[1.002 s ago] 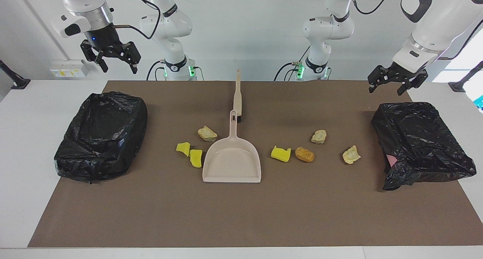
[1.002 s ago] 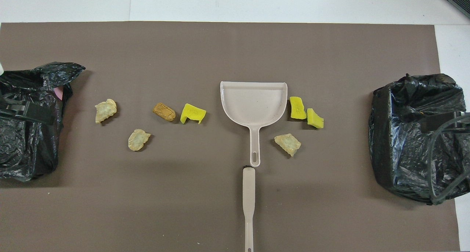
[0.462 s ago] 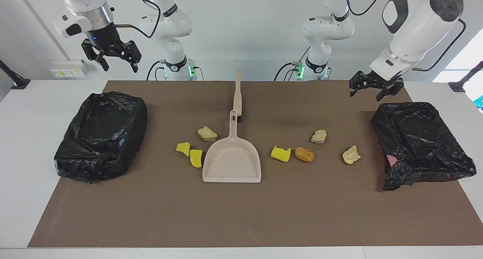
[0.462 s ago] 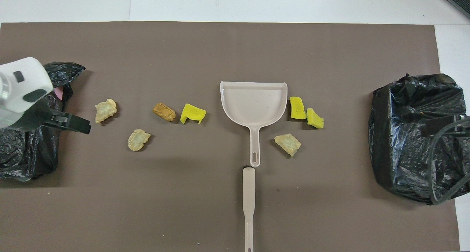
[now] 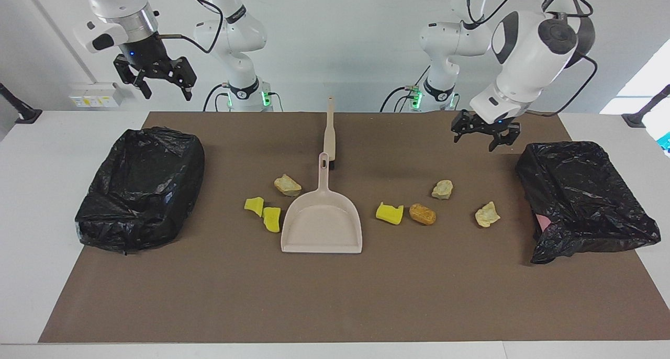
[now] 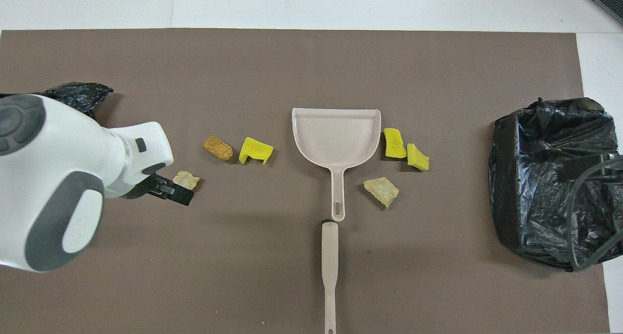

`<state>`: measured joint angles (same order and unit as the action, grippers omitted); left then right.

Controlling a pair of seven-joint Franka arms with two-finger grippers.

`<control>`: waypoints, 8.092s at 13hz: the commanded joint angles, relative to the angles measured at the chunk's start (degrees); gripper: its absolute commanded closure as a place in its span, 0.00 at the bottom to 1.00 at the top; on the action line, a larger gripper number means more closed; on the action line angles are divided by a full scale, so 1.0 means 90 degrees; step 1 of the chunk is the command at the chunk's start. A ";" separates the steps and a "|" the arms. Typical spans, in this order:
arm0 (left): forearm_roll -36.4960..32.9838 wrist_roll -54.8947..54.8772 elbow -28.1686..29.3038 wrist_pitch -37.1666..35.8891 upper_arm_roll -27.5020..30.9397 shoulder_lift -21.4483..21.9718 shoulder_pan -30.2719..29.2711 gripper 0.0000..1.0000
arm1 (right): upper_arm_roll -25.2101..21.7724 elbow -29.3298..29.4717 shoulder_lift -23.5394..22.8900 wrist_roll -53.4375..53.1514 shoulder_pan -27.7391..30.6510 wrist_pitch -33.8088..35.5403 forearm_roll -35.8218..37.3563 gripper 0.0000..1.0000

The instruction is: Sweep and dump trash in bin

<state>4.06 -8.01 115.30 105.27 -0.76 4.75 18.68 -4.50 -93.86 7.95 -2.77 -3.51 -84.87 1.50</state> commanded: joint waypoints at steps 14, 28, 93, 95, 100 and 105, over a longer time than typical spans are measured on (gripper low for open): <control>0.0027 0.5086 0.1512 0.2636 0.0124 -0.0275 0.4349 0.00 | 0.0002 -0.0303 0.0249 0.0269 0.0039 0.0055 0.0009 0.00; 0.0027 0.6164 0.2023 0.3254 0.0095 -0.0577 0.5249 0.68 | -0.0007 -0.0508 0.0357 0.0435 0.0048 0.0036 -0.0010 0.00; -0.0403 0.2745 0.2121 0.2365 0.0104 -0.0235 0.0560 1.00 | 0.0959 -0.0989 -0.2397 0.6128 -0.1622 -0.2214 0.1152 1.00; -0.0198 0.2736 0.2110 0.2415 0.0104 -0.0235 0.0805 1.00 | 0.0950 -0.1024 -0.2241 0.6371 -0.1573 -0.1976 0.1171 1.00; 0.0203 0.2745 0.2062 0.2405 0.0114 -0.0225 0.1265 1.00 | 0.0959 -0.1484 -0.2142 0.6382 -0.1650 -0.2307 0.1757 1.00; 0.0203 0.2765 0.2003 0.2793 0.0153 -0.0585 0.1206 1.00 | 0.0989 -0.1631 -0.2454 0.5233 -0.2235 -0.2824 0.1630 1.00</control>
<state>4.84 17.41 133.83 127.14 0.33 1.81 29.08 4.01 -107.68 -13.03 49.30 -21.53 -107.54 15.89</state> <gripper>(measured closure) 0.736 0.687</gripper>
